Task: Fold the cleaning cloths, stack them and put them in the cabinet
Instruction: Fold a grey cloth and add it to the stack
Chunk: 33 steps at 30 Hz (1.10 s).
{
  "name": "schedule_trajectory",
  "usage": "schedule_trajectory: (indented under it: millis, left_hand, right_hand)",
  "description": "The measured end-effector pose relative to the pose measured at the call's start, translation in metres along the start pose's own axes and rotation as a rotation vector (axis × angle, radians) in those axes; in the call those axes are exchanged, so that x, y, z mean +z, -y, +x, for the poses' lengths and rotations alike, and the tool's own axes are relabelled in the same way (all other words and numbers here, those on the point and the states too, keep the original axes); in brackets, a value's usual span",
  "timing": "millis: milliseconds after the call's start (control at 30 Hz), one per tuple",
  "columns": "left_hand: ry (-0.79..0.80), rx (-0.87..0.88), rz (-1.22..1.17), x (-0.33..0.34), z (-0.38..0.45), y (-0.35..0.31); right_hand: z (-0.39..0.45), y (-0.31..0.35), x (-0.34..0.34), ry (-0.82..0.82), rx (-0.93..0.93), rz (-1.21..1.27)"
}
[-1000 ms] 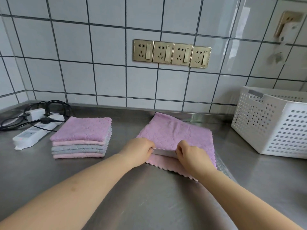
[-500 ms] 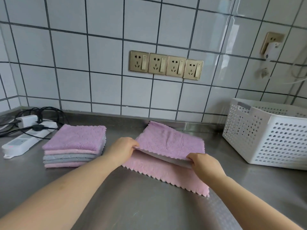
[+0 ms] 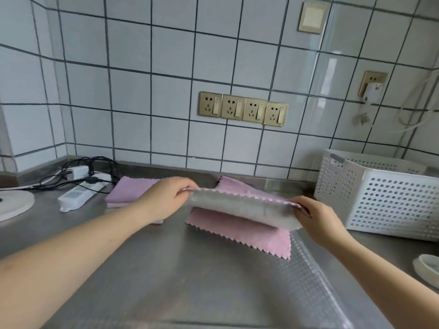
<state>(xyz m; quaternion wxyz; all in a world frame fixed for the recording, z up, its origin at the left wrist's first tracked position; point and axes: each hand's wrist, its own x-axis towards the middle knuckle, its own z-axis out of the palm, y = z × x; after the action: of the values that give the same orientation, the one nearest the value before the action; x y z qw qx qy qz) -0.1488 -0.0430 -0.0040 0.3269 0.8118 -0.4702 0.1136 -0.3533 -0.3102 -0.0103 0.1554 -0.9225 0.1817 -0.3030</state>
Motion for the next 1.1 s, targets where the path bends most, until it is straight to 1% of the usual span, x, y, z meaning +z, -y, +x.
schedule_trajectory:
  millis: [67,133,200,267,367,467,567,633,700,767,833,967,1100]
  left_hand:
    - [0.165,-0.112,-0.037,0.001,-0.029,0.003]
    - [0.258,-0.166,-0.038,0.007,-0.052,0.012]
    - [0.285,-0.213,-0.071,0.009,-0.07,0.017]
    - [0.276,-0.224,-0.106,0.009,-0.083,0.018]
    - [0.291,-0.248,-0.131,0.005,-0.094,0.013]
    - [0.425,-0.318,-0.116,-0.001,-0.104,0.013]
    - [0.54,-0.352,-0.053,-0.003,-0.111,0.015]
    - [0.542,-0.383,-0.032,-0.002,-0.115,0.016]
    - [0.492,-0.421,-0.067,0.0,-0.116,0.018]
    - [0.421,-0.474,-0.127,0.002,-0.115,0.019]
    - [0.341,-0.511,-0.151,0.005,-0.113,0.024]
    - [0.216,-0.547,-0.149,0.015,-0.106,0.031]
    - [0.192,-0.543,0.004,0.023,-0.097,0.036]
  right_hand:
    - [-0.018,-0.001,0.008,0.141,0.025,0.014]
    - [-0.034,0.0,0.014,0.273,0.051,0.05]
    - [-0.046,0.003,0.018,0.349,0.06,0.072]
    - [-0.056,0.009,0.018,0.399,0.067,0.063]
    - [-0.065,0.018,0.014,0.522,0.146,0.04]
    - [-0.074,0.028,0.008,0.682,0.297,0.108]
    - [-0.078,0.033,0.009,0.755,0.37,0.136]
    - [-0.075,0.032,0.016,0.724,0.338,0.042]
    - [-0.068,0.03,0.024,0.616,0.293,-0.053]
    - [-0.061,0.029,0.031,0.487,0.299,-0.038]
    - [-0.056,0.027,0.038,0.4,0.313,-0.017]
    - [-0.049,0.022,0.053,0.34,0.343,-0.033]
    - [-0.047,0.016,0.068,0.322,0.326,-0.083]
